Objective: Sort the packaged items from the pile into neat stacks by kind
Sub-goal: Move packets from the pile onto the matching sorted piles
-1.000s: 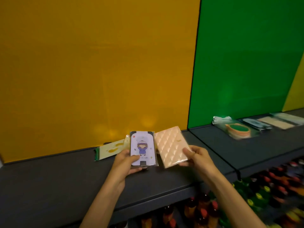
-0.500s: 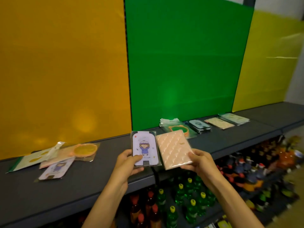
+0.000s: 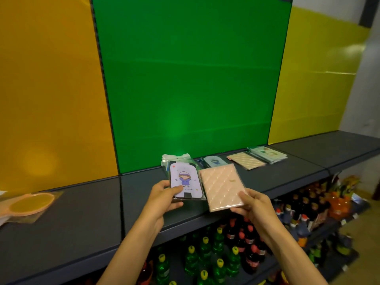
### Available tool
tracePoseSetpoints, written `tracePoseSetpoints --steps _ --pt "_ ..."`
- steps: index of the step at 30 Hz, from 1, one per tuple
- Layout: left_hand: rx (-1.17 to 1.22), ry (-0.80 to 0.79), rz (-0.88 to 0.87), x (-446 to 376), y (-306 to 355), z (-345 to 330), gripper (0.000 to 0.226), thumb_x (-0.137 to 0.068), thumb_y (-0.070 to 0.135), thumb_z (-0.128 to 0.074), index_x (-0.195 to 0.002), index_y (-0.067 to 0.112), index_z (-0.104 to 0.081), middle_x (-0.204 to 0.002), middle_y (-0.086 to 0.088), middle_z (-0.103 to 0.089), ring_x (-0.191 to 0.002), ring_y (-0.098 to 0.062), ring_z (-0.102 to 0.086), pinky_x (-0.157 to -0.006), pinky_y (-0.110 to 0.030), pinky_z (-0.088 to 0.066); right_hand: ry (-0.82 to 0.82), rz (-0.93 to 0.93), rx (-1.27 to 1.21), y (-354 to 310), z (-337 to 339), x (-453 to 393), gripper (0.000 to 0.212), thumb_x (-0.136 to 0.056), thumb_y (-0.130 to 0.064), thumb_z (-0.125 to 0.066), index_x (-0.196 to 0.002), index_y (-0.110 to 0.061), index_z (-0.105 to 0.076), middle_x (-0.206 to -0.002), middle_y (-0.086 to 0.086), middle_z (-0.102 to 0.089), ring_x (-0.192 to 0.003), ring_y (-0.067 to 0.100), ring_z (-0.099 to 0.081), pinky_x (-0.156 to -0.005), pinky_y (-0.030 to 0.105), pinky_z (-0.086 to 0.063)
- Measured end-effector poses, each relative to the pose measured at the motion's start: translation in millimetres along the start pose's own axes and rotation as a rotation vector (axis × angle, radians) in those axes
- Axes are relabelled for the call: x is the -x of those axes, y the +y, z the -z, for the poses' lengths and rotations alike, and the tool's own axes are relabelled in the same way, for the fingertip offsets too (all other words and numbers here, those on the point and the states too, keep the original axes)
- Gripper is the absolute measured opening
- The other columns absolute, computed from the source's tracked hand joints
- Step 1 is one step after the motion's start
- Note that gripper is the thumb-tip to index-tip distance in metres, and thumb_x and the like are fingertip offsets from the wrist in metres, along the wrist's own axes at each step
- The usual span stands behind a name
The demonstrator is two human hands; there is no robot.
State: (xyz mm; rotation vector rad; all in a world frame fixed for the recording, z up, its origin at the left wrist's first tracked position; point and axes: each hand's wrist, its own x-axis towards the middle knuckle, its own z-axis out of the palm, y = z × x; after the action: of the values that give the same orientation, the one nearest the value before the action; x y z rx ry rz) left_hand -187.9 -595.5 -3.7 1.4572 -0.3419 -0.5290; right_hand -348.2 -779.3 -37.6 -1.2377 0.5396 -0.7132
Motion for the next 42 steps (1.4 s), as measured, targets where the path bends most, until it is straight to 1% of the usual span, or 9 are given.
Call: tracePoseSetpoints --steps 9,12,16,25,28,30,33,36,42 --pt "0.045 0.007 0.02 -102 -5 -106 0.019 -0.096 0.009 -0.06 -0.115 0.008 -0.06 -0.099 -0.007 -0.074 -0.079 -0.014 -0.07 -0.054 -0.02 -0.056 0.019 -0.023 0.119 -25 80 -120 0.017 -0.1 -0.007 -0.05 -0.101 -0.001 -0.066 -0.093 0.015 -0.072 -0.085 0.025 -0.069 -0.059 0.025 -0.06" --pt "-0.035 0.031 0.028 -131 -6 -132 0.014 -0.096 0.009 -0.06 -0.109 0.01 -0.06 -0.1 -0.008 -0.074 -0.066 -0.01 -0.062 -0.049 -0.018 -0.048 0.042 -0.029 0.161 -31 107 -157 0.017 -0.1 -0.006 -0.049 -0.102 0.001 -0.065 -0.09 0.013 -0.071 -0.082 0.023 -0.067 -0.056 0.023 -0.058" --pt "-0.113 0.045 0.046 -158 -7 -155 0.011 -0.095 0.006 -0.06 -0.105 0.006 -0.06 -0.082 -0.005 -0.069 -0.049 -0.009 -0.05 -0.036 -0.015 -0.038 0.072 -0.049 0.189 -39 132 -198 0.016 -0.099 -0.005 -0.05 -0.106 0.004 -0.062 -0.092 0.014 -0.069 -0.08 0.023 -0.065 -0.053 0.02 -0.057" --pt "-0.131 0.146 0.091 -202 -9 -189 0.01 -0.092 0.001 -0.063 -0.087 0.007 -0.056 -0.092 -0.014 -0.069 -0.063 -0.018 -0.066 -0.043 -0.019 -0.053 0.076 -0.092 0.182 -48 157 -278 0.016 -0.098 -0.007 -0.053 -0.113 -0.002 -0.058 -0.096 0.01 -0.066 -0.082 0.02 -0.063 -0.048 0.017 -0.055" --pt "-0.392 0.252 0.027 -213 -14 -191 0.01 -0.084 0.015 -0.074 -0.089 0.01 -0.067 -0.088 -0.009 -0.075 -0.069 -0.02 -0.07 -0.06 -0.031 -0.059 0.053 -0.098 0.243 -49 157 -300 0.019 -0.098 -0.007 -0.053 -0.115 0.0 -0.058 -0.091 0.007 -0.065 -0.079 0.019 -0.061 -0.048 0.018 -0.053" --pt "-0.682 0.307 0.006 -217 -15 -188 0.022 -0.078 0.037 -0.077 -0.076 0.018 -0.066 -0.084 -0.003 -0.075 -0.077 -0.02 -0.071 -0.072 -0.033 -0.057 0.02 -0.095 0.298 -49 156 -312 0.027 -0.098 -0.008 -0.053 -0.122 0.005 -0.057 -0.092 0.007 -0.066 -0.082 0.021 -0.062 -0.063 0.028 -0.056" --pt "-0.976 0.377 0.018 -219 -16 -189 0.04 -0.075 0.058 -0.072 -0.075 0.018 -0.065 -0.08 0.0 -0.072 -0.078 -0.02 -0.068 -0.071 -0.032 -0.054 0.01 -0.067 0.382 -47 156 -326 0.035 -0.099 -0.007 -0.052 -0.131 0.006 -0.052 -0.099 0.009 -0.062 -0.092 0.025 -0.059 -0.083 0.036 -0.046" --pt "-1.12 0.443 -0.018 -217 -18 -193 0.046 -0.073 0.06 -0.07 -0.079 0.015 -0.066 -0.081 -0.003 -0.069 -0.078 -0.024 -0.065 -0.064 -0.032 -0.05 -0.015 -0.044 0.497 -39 159 -340 0.035 -0.098 -0.011 -0.053 -0.13 0.003 -0.054 -0.109 0.012 -0.065 -0.1 0.028 -0.061 -0.094 0.042 -0.049" --pt "-1.208 0.542 -0.175 -209 -22 -206 0.037 -0.085 0.052 -0.064 -0.096 0.017 -0.067 -0.093 -0.005 -0.069 -0.087 -0.027 -0.064 -0.073 -0.033 -0.052 -0.007 0.121 0.807 -33 165 -355 0.022 -0.09 -0.015 -0.064 -0.108 -0.003 -0.068 -0.097 0.014 -0.068 -0.089 0.027 -0.059 -0.078 0.03 -0.042"
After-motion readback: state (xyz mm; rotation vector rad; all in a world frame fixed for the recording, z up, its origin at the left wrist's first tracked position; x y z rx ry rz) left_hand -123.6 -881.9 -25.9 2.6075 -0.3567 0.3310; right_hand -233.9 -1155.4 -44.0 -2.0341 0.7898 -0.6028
